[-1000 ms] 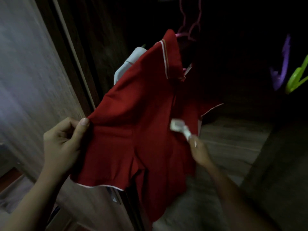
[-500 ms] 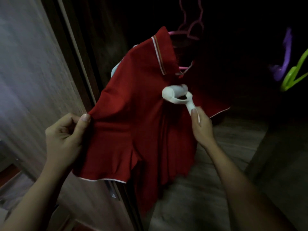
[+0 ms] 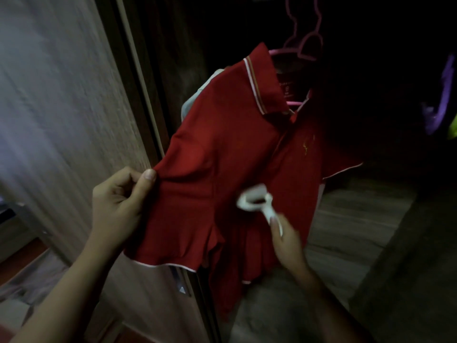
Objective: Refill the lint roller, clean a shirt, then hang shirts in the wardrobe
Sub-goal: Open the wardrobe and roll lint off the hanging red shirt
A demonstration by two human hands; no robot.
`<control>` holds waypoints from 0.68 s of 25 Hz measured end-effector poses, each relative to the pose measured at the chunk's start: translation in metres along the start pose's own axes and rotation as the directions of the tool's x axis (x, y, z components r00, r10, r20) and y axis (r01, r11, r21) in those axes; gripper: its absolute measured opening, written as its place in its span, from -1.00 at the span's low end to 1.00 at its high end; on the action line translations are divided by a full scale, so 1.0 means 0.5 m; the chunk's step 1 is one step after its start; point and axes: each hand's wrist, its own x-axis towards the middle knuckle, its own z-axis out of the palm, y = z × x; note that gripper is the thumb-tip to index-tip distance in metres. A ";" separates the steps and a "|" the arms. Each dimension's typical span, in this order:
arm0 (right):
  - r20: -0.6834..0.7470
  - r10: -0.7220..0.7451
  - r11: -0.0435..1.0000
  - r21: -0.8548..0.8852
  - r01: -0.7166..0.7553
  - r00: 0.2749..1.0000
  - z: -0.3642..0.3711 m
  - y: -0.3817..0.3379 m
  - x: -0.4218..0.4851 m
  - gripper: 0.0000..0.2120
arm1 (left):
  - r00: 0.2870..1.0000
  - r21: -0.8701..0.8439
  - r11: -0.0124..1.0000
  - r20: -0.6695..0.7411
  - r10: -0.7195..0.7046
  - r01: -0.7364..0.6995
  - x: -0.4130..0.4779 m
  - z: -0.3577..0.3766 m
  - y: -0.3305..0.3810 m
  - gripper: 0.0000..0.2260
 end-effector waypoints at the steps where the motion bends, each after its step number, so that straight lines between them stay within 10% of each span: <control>1: -0.069 -0.081 0.996 0.039 0.084 0.994 -0.028 -0.062 0.044 -0.79 | 1.000 -0.004 1.000 -0.004 -0.006 0.006 -0.001 0.001 0.000 -0.68; 5: -0.113 -0.235 0.967 0.070 0.244 0.965 -0.103 -0.255 0.088 -0.78 | 1.000 -0.010 1.000 0.000 -0.011 0.011 -0.006 0.002 0.008 -0.63; 12: 0.037 -0.068 0.992 0.113 0.063 0.997 0.015 -0.283 -0.205 -0.66 | 1.000 -0.044 0.999 0.000 -0.015 0.015 -0.003 0.001 0.009 -0.66; 17: -0.127 -0.058 0.980 0.184 0.081 0.990 -0.054 -0.328 0.039 -0.77 | 1.000 -0.042 0.999 0.024 -0.014 0.015 -0.003 -0.001 0.016 -0.60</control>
